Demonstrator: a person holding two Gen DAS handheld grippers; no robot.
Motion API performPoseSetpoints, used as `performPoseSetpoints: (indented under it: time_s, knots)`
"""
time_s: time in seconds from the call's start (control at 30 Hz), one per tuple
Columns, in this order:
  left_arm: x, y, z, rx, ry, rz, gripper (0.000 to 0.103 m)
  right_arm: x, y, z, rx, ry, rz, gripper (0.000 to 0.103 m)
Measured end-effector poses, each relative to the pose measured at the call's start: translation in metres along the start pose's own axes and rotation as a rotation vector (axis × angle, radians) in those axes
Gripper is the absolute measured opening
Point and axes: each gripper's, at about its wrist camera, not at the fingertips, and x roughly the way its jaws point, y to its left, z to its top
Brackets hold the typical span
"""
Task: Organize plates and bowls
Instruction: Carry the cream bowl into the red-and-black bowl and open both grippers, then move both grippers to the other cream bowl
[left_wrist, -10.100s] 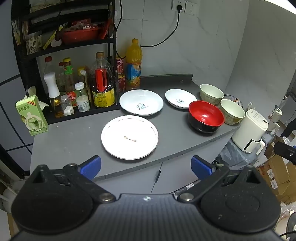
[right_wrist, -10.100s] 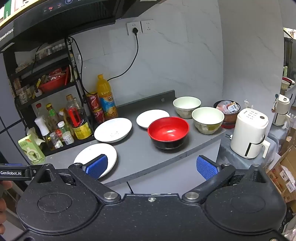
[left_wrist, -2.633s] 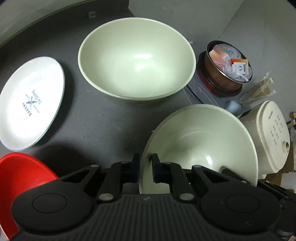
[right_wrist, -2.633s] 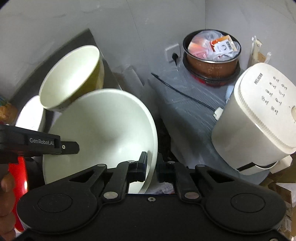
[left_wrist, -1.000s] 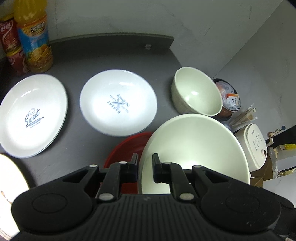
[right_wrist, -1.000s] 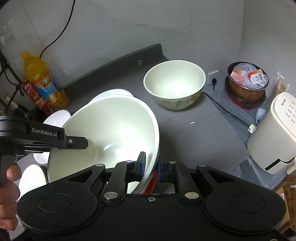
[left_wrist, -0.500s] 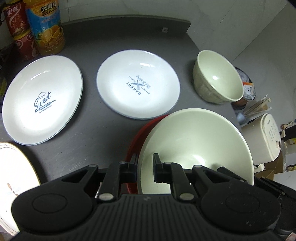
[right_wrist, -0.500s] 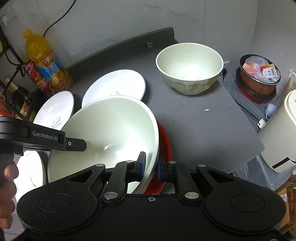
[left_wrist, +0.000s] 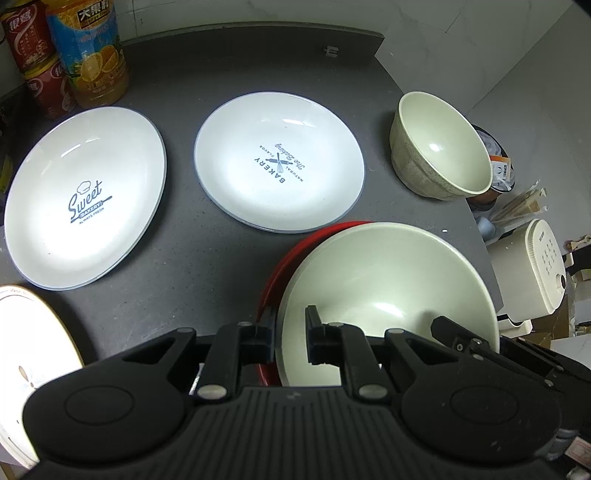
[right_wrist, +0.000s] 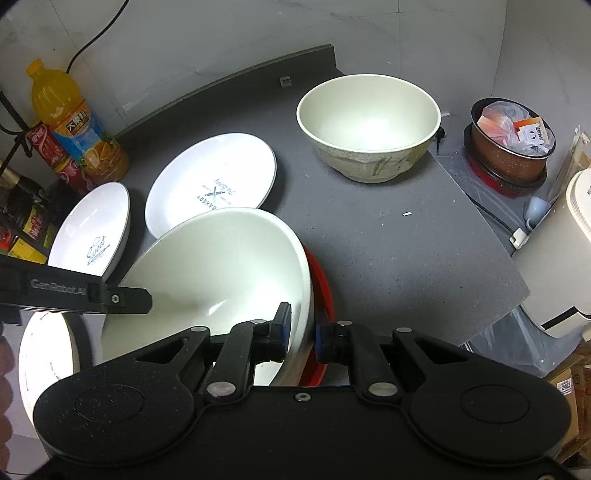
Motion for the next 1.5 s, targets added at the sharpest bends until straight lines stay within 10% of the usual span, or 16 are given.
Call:
performPoseSetpoints:
  time_s: [0.4, 0.73, 1.5]
  knots:
    - [-0.012, 0.011, 0.006, 0.007, -0.021, -0.005, 0.015, 0.007, 0.008, -0.001, -0.016, 0.006, -0.043, 0.014]
    - [-0.029, 0.02, 0.006, 0.073, -0.065, 0.015, 0.057, -0.016, 0.027, 0.001, 0.014, -0.043, -0.046, 0.066]
    - [-0.056, 0.022, 0.024, 0.162, -0.143, -0.099, 0.077, -0.06, 0.008, -0.005, 0.22, -0.23, -0.11, 0.096]
